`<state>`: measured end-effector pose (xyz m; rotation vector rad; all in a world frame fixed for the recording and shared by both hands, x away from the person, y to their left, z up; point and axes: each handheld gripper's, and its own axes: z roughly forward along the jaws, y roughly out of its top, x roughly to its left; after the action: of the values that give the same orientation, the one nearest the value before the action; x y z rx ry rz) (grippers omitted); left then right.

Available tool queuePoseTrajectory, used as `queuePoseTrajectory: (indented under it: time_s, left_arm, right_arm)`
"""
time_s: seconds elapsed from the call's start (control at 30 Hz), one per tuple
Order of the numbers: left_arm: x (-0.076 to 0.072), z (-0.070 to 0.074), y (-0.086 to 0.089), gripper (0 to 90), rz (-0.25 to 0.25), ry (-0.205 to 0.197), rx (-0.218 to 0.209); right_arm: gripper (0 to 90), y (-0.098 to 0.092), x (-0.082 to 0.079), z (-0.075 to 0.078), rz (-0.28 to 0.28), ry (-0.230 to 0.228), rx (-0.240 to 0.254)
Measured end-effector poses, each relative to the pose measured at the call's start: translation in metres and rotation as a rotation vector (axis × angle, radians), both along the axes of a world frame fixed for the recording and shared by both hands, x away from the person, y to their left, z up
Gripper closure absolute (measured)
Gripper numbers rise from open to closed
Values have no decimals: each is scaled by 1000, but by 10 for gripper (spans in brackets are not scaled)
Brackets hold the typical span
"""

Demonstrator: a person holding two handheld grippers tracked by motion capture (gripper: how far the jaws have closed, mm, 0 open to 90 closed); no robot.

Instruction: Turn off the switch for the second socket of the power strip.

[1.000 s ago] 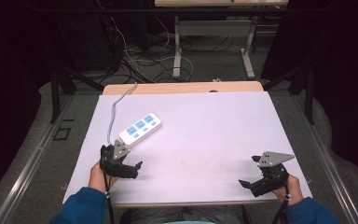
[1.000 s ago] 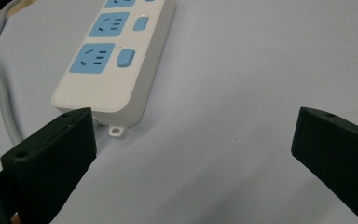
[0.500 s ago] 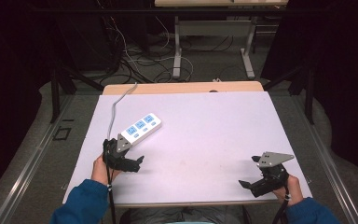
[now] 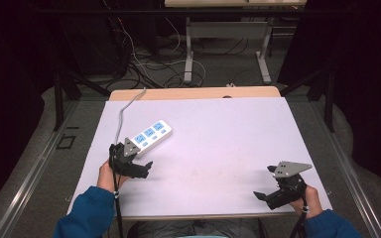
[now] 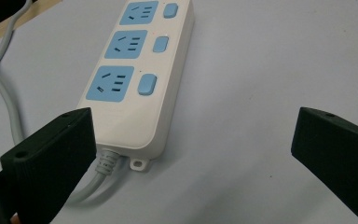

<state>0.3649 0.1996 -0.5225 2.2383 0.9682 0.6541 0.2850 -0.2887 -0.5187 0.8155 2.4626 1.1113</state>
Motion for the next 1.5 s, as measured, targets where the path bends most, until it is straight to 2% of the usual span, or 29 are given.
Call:
queuePoseTrajectory:
  time_s: [0.1, 0.17, 0.3, 0.37, 0.43, 0.77, 0.83, 0.9, 0.93, 1.0, 1.03, 1.07, 1.23, 1.33, 1.4, 1.47, 1.5]
  left_arm:
    - [3, -1, -1, 0, 1, 1, -1]
    - [7, -2, -1, 0, -4, 1, 16]
    - [12, -3, -2, 0, 7, -6, 11]
    - [14, -3, -2, 0, 16, -4, 21]
    - [16, -2, -1, 0, 17, 4, 12]
    - [27, 4, 1, 8, 34, -15, 3]
    - [30, 5, 1, 7, 34, -26, 6]
    - [32, 6, 0, 7, 36, -30, 1]
    - [34, 7, -1, 6, 35, -24, 8]
    - [36, 6, -2, 6, 36, -34, 9]
    - [37, 7, -3, 4, 38, -27, 3]
    - [38, 7, -2, 5, 38, -34, 15]
    - [45, 7, -2, 1, 65, -33, -13]
    - [48, 7, -2, 1, 69, -46, -11]
    - [49, 6, -3, 2, 67, -39, -11]
    - [51, 6, -4, 4, 67, -46, -1]
    - [51, 5, -4, 7, 67, -49, -5]
  right_arm:
    - [0, -1, -1, 0, 0, 4, -3]
    - [0, -1, -1, 1, 3, 9, -6]
    - [0, 0, 0, 0, 2, 9, -10]
    - [0, 0, 0, 0, 1, 11, -12]
    - [0, 0, 0, 0, -3, 5, -4]
    - [0, 0, 1, -1, 2, 2, -6]
    - [0, 0, 0, 0, 3, 14, -13]
    - [0, 0, 0, 0, 4, 12, -10]
    - [0, 0, 0, -1, 0, -4, -8]
    - [0, 0, 0, -1, 2, -3, -8]
    - [0, 0, 0, 0, 1, 14, -8]
    - [0, 0, 1, -1, 3, 5, -9]
    - [0, 0, 0, -1, 0, 8, -10]
    - [0, 0, 0, -1, 2, 4, -9]
    - [0, 0, 1, -1, 7, -4, -11]
    - [0, 0, 1, -1, 8, -4, -11]
    - [0, 0, 0, 0, 10, 12, -21]
